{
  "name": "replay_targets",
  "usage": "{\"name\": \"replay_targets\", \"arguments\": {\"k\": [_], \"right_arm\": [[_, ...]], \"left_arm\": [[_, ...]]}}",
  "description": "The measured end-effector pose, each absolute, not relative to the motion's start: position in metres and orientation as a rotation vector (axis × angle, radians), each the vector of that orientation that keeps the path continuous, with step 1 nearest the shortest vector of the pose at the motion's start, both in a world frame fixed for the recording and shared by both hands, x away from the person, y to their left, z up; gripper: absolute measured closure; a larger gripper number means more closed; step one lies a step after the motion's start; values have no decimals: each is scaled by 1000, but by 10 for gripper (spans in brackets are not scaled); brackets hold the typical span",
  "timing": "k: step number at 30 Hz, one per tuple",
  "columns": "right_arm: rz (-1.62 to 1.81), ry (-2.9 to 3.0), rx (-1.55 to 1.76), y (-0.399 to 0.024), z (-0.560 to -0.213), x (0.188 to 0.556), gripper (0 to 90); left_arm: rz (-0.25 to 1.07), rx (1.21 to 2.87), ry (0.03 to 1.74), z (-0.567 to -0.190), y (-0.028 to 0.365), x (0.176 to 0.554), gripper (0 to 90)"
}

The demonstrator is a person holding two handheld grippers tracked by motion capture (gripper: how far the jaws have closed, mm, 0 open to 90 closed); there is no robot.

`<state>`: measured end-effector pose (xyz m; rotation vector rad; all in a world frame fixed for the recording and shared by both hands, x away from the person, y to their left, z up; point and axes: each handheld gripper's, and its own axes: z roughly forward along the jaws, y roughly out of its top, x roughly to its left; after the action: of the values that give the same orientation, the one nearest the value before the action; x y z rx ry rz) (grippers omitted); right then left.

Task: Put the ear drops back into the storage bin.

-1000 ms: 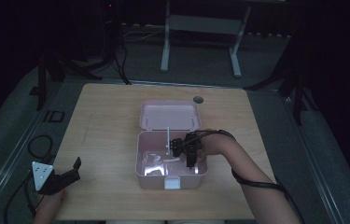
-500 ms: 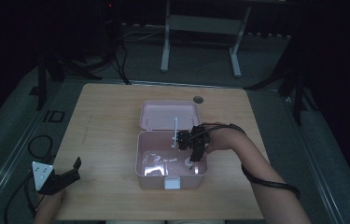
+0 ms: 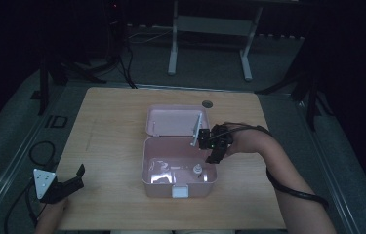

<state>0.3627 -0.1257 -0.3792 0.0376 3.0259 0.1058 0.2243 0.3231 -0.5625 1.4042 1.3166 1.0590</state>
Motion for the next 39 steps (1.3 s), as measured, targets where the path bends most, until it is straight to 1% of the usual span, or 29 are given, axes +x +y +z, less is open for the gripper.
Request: {"name": "replay_targets", "arguments": {"k": [3,6,12,13,15,18,21,22,27,39], "right_arm": [[109,3017,59,-135,-376,363,483],[125,3006,88,-145,-373,363,456],[161,2998,217,-166,-376,369,327],[170,3001,244,-170,-377,371,293],[198,3006,296,-177,-381,373,261],[214,3003,326,-188,-388,373,168],[247,3004,359,-196,-392,374,158],[265,2995,376,-205,-399,375,136],[344,2953,455,-223,-411,378,141],[489,2819,683,-264,-453,381,140]], "left_arm": [[1060,1406,1316,-562,323,224,4],[1061,1407,1316,-562,323,224,4],[1060,1407,1317,-562,323,224,3],[1060,1407,1317,-562,323,224,4],[1060,1407,1317,-562,323,224,4],[1060,1406,1318,-562,323,224,4],[1062,1406,1318,-563,323,224,4],[1061,1406,1318,-562,323,224,4],[1062,1406,1318,-562,323,224,4],[1062,1405,1319,-562,323,224,4]]}}
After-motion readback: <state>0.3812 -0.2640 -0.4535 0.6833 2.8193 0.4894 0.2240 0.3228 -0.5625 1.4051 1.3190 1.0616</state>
